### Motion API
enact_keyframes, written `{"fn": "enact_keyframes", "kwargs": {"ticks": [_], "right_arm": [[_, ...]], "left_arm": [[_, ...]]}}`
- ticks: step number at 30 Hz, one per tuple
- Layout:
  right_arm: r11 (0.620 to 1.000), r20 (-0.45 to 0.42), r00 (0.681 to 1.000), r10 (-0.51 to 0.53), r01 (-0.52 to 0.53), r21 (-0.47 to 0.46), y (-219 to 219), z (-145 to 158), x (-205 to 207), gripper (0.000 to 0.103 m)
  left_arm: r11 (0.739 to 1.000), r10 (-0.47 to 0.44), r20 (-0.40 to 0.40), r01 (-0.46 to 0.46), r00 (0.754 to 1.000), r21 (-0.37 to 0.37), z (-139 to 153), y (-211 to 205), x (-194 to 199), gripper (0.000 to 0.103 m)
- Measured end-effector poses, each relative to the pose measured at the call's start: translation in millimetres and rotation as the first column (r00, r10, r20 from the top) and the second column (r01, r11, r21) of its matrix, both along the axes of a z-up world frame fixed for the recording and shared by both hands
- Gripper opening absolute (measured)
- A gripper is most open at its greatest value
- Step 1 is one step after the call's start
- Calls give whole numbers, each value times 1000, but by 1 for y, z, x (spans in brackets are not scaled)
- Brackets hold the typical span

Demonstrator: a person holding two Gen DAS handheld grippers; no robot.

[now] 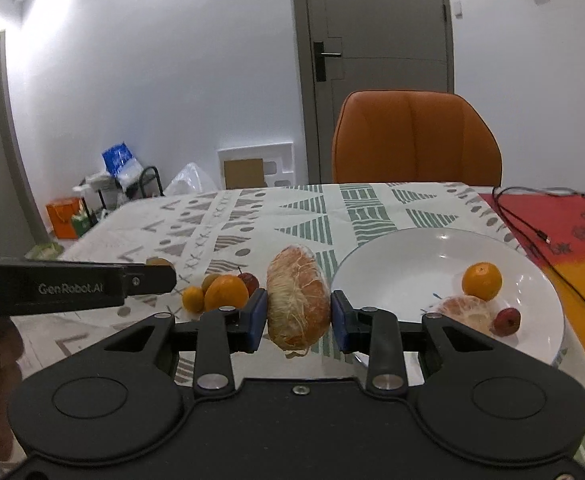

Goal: Organize fruits
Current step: 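Carry the pomelo segment to the plate with the right tool while the left tool carries the yellow fruit there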

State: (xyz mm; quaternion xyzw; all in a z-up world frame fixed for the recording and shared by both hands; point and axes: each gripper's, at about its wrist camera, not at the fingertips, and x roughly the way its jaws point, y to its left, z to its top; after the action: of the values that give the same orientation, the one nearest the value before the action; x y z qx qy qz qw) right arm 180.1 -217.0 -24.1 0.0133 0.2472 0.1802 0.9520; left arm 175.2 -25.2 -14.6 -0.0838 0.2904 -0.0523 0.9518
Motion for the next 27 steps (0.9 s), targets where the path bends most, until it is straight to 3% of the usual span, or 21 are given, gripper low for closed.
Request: {"fn": "enact_keyframes", "kwargs": {"ticks": [13, 27], "right_arm": [[996, 10, 998, -68, 68, 50, -38, -9, 4, 32], [985, -35, 990, -138, 140, 101, -72, -27, 32, 32]], "left_arm": [[999, -39, 33, 38, 999, 30, 9, -34, 9, 22], [995, -96, 7, 96, 995, 39, -2, -69, 33, 22]]}}
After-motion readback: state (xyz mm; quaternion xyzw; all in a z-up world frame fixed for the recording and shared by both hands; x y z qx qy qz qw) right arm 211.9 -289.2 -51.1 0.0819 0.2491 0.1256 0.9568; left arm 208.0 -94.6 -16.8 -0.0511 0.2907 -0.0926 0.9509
